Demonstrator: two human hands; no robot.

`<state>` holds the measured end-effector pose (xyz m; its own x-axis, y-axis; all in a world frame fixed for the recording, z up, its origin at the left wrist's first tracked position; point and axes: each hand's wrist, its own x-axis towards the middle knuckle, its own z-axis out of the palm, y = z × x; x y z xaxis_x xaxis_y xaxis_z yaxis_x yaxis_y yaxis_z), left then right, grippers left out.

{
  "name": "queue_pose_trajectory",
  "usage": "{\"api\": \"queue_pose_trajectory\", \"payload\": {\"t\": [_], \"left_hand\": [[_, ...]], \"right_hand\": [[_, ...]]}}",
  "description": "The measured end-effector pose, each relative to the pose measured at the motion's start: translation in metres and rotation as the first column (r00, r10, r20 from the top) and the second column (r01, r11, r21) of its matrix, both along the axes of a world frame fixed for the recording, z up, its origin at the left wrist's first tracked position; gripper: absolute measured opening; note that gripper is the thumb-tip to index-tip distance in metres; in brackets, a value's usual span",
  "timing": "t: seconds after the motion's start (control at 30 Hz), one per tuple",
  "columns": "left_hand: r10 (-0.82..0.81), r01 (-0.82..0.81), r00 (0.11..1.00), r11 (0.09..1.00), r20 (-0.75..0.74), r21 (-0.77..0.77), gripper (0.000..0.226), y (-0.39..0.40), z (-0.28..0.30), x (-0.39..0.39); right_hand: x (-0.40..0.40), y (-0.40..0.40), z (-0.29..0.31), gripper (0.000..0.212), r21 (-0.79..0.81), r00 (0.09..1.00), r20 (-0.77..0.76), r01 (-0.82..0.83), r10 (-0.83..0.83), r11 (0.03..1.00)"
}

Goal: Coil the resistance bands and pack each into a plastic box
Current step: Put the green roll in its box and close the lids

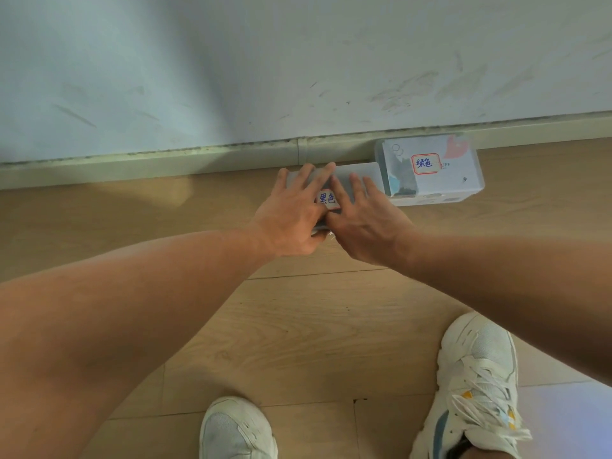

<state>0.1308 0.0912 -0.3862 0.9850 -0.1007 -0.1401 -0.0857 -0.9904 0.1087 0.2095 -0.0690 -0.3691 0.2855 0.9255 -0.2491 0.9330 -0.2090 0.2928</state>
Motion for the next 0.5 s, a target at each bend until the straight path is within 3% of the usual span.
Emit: {"api": "queue_pose_trajectory", "payload": {"t": [0.17,0.27,0.37,0.43,0.5], "left_hand": [[0.034,-0.034,0.999,0.999,-0.01,-0.026,0.04,0.0,-0.002,0.003],[0.066,-0.065,0.998,0.997,0.006,-0.029,0.044,-0.002,-0.002,0.003],[0.076,-0.076,0.997,0.997,-0.013,-0.009,0.047,-0.001,0.0,0.006],[0.105,-0.105,0.994,0.994,-0.022,0.003,0.05,0.0,0.005,0.012],[0.157,-0.156,0.987,0.988,-0.029,0.009,0.051,0.001,0.007,0.019]], "right_hand": [[-0.001,0.001,0.0,0.043,0.001,1.0,0.02,0.021,-0.021,1.0],[0.001,-0.011,-0.007,0.04,0.094,0.972,-0.201,0.141,-0.12,0.986],[0.015,-0.027,-0.003,0.039,0.162,0.889,-0.436,0.233,-0.143,0.959],[0.031,-0.036,0.007,0.034,0.212,0.831,-0.513,0.364,-0.214,0.907],[0.054,-0.048,0.013,0.03,0.324,0.792,-0.498,0.548,-0.353,0.771]]}}
